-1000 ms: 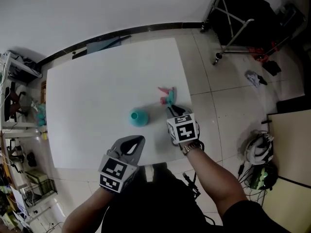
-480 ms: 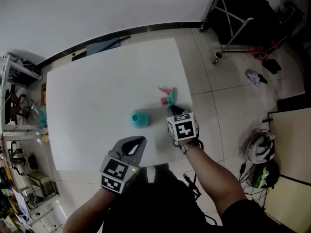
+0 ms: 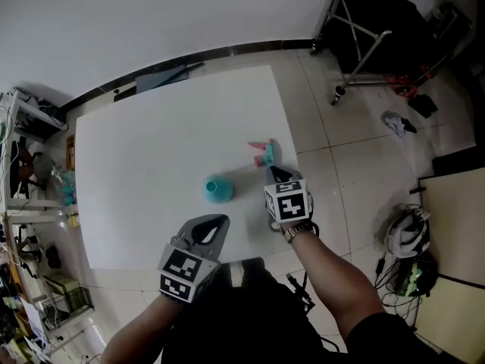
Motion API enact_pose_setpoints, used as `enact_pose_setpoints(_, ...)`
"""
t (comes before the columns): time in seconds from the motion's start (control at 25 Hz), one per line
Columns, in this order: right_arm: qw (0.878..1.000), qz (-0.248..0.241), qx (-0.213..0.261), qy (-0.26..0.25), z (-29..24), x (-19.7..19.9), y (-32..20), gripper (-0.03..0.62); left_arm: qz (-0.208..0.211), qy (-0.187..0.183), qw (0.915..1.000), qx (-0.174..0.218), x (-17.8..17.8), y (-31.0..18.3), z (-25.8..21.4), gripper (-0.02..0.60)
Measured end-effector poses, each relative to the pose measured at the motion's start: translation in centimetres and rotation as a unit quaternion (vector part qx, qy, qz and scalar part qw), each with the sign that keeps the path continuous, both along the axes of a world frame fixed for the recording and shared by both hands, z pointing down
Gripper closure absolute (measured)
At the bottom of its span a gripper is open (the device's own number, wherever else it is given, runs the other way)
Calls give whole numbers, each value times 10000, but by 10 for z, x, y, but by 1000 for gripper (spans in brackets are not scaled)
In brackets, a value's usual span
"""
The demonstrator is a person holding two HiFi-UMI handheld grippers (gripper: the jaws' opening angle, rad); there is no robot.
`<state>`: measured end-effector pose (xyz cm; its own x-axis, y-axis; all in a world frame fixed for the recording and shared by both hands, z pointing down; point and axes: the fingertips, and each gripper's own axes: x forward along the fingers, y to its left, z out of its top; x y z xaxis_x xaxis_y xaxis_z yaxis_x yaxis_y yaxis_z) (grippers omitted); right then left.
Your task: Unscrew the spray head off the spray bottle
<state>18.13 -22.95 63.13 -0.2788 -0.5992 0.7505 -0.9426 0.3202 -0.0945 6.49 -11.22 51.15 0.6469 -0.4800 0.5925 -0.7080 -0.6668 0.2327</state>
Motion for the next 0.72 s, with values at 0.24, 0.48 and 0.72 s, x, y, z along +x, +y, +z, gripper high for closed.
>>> enact_pose_setpoints(0.24,9998,25,165,68,-11,11,0,597,91,25,9999,97,6,-1,-6,566)
enact_pose_setpoints(0.48,9989,-35,437,161,-35,20,2,597,202,129,9995,217,14,-7,-18,566)
enact_pose_setpoints(0.72,9954,-205,870,332,-68,27,5,597,262,359,9984,353,20,-22,-40,565)
